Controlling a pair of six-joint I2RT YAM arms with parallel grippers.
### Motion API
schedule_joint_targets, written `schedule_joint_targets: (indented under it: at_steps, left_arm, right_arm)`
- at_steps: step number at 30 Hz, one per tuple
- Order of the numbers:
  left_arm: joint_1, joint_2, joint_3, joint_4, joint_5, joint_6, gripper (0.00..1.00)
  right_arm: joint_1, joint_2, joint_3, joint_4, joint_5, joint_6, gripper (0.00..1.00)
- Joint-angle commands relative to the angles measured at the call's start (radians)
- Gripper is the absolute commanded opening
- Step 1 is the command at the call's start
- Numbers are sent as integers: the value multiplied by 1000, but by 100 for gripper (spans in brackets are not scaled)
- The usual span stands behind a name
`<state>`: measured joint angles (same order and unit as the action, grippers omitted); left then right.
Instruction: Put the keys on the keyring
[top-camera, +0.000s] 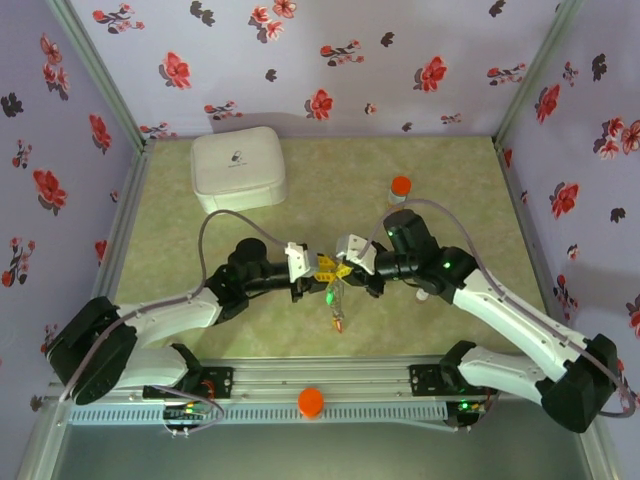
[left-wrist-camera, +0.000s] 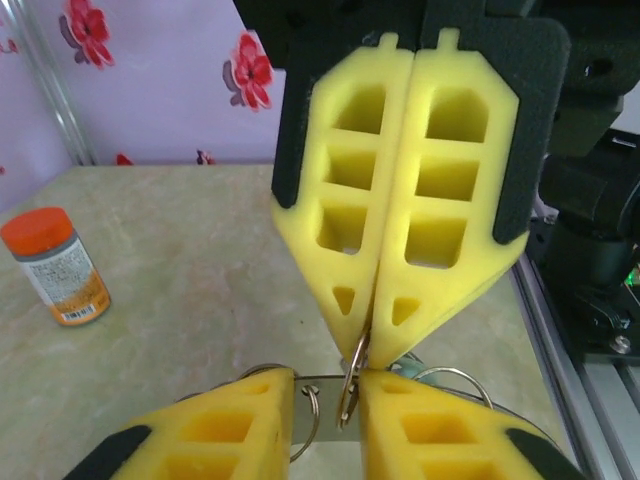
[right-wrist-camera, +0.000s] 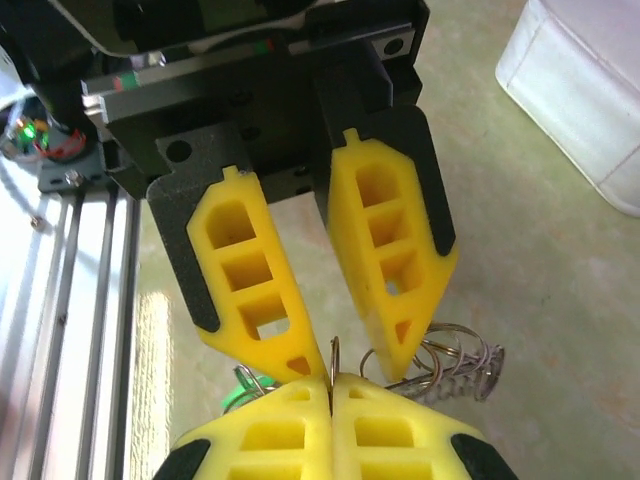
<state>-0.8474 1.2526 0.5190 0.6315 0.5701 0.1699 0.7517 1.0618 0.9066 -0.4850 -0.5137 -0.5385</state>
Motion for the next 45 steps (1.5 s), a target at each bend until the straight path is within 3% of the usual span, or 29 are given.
schedule_joint_targets:
  at_steps: [1,6,8,9,11,12,16,24,37,45]
  left_arm:
    - [-1,-20,37,-140,-23,56,23]
    - [-1,-23,57,-157,3,60,0]
    - [-2,-28,51,-143,13,56,0]
    - [-1,-29,42,-120,15,49,0]
    - [-1,-32,18,-48,20,19,0]
    - [0,-29,6,0,27,-5,0]
    - [1,-21,-22,124,48,-64,0]
    - [1,-10,-48,174,41,-56,0]
    - [1,-25,-54,180,2,-22,0]
    - [1,-39,-60,177,-29,28,0]
  right_arm:
    - [67,24,86,-116,82,-69,0]
    - [99,54,114,-118,100,-62,0]
    - [97,36,104,-88,95,-41,0]
    - [87,15,84,-50,98,-7,3]
    - [30,-28,26,37,46,64,25]
    - [-6,-51,-6,83,2,103,30]
    - [-51,-126,-97,164,-64,173,38]
    - [-51,-178,-162,181,-22,229,36]
    - [-51,-120,-147,185,-49,281,24]
    - [-57,-119,-148,178,-41,315,1]
